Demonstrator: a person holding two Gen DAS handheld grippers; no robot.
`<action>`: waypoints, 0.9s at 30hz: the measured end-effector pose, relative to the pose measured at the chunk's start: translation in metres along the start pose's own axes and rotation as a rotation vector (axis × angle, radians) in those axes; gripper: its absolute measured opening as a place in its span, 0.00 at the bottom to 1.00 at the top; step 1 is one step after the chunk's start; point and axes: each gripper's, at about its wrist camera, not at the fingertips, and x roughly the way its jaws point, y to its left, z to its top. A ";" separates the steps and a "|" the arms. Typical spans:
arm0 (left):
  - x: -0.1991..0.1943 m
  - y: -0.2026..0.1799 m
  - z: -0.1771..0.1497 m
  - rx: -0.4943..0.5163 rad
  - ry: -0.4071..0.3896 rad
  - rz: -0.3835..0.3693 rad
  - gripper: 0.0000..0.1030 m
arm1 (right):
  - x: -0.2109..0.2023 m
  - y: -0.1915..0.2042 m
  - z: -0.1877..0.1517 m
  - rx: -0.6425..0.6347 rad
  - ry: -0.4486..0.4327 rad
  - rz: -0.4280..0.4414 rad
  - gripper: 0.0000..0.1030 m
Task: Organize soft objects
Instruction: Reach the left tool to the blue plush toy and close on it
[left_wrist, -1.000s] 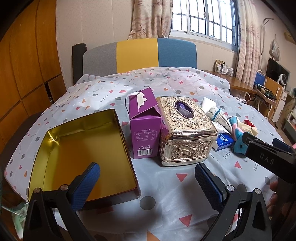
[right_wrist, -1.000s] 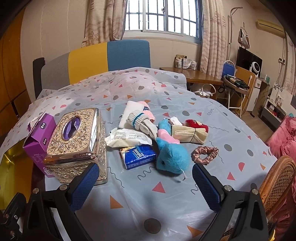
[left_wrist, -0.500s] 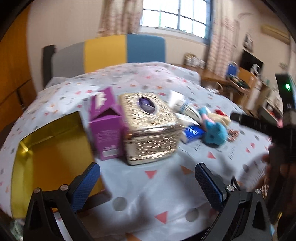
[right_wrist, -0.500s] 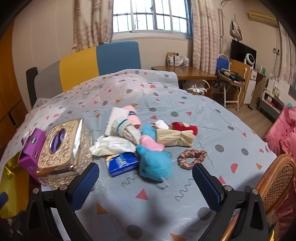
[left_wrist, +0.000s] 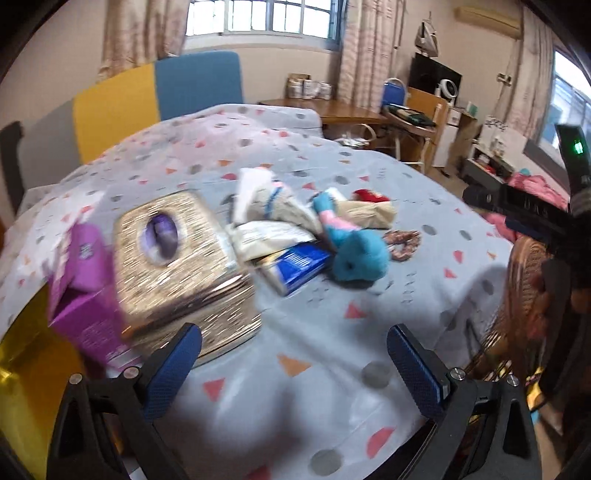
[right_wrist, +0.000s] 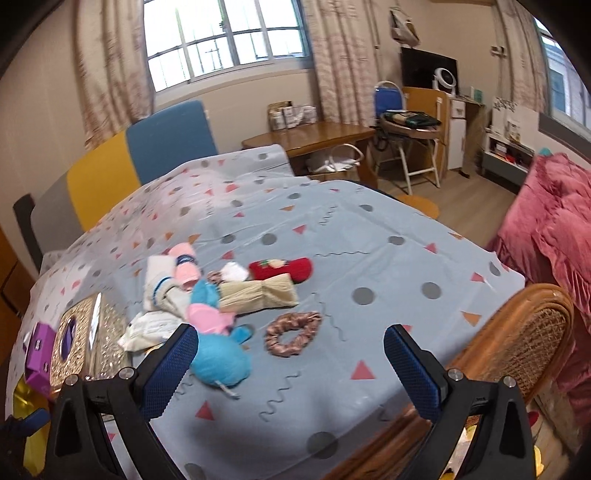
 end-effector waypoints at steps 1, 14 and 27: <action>0.005 -0.004 0.005 0.001 0.005 -0.005 0.95 | 0.000 -0.004 0.001 0.008 0.001 -0.001 1.00; 0.108 -0.056 0.054 0.056 0.147 -0.119 0.66 | 0.008 -0.024 0.005 0.032 0.024 0.019 1.00; 0.162 -0.060 0.070 0.024 0.174 -0.161 0.47 | 0.031 -0.036 0.013 0.039 0.101 0.063 1.00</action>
